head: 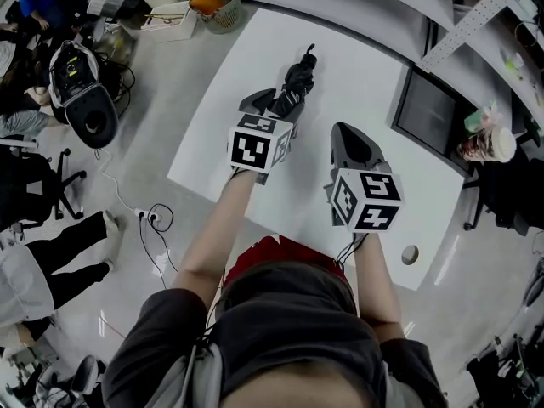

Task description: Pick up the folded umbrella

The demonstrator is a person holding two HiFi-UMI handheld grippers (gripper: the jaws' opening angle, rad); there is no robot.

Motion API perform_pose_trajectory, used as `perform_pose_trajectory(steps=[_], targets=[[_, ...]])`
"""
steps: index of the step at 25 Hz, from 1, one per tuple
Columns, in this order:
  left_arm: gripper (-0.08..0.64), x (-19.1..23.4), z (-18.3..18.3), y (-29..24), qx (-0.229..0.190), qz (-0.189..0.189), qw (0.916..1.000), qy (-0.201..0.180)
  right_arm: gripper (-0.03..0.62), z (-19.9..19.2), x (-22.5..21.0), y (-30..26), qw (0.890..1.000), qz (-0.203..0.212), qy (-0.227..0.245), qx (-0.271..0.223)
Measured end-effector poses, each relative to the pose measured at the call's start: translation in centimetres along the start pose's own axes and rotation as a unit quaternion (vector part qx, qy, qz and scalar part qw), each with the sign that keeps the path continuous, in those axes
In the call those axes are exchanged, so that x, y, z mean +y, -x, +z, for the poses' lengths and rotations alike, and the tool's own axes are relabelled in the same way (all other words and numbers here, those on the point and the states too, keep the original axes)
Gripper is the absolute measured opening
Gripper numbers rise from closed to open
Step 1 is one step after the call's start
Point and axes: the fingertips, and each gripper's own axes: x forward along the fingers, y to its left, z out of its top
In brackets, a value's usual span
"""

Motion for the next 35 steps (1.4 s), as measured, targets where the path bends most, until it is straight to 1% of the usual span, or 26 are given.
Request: perform_pose_trajectory(steps=[7, 11, 20, 29, 35], targets=[[0.245, 1.1, -1.3, -2.7, 0.030, 0.014, 0.9994, 0.002, 0.018, -0.7, -0.9, -1.8, 1.000, 0.001, -0.005, 0.015], [0.247, 1.5, -1.8, -4.5, 0.050, 0.019, 0.9985, -0.004, 0.018, -1.1, -1.8, -2.7, 1.000, 0.000, -0.010, 0.025], [0.265, 2.6, -3.3, -7.1, 0.089, 0.024, 0.9957, -0.006, 0.018, -1.7, -2.8, -4.7, 0.999, 0.002, -0.015, 0.040], [0.265, 2.7, -4.0, -9.2, 0.108, 0.018, 0.9940, -0.002, 0.018, -2.6, -3.8, -6.5, 0.998, 0.006, -0.020, 0.055], [0.265, 2.6, -4.6, -10.1, 0.130, 0.009, 0.9915, 0.007, 0.018, -3.1, -4.1, -7.3, 0.998, 0.010, -0.025, 0.063]])
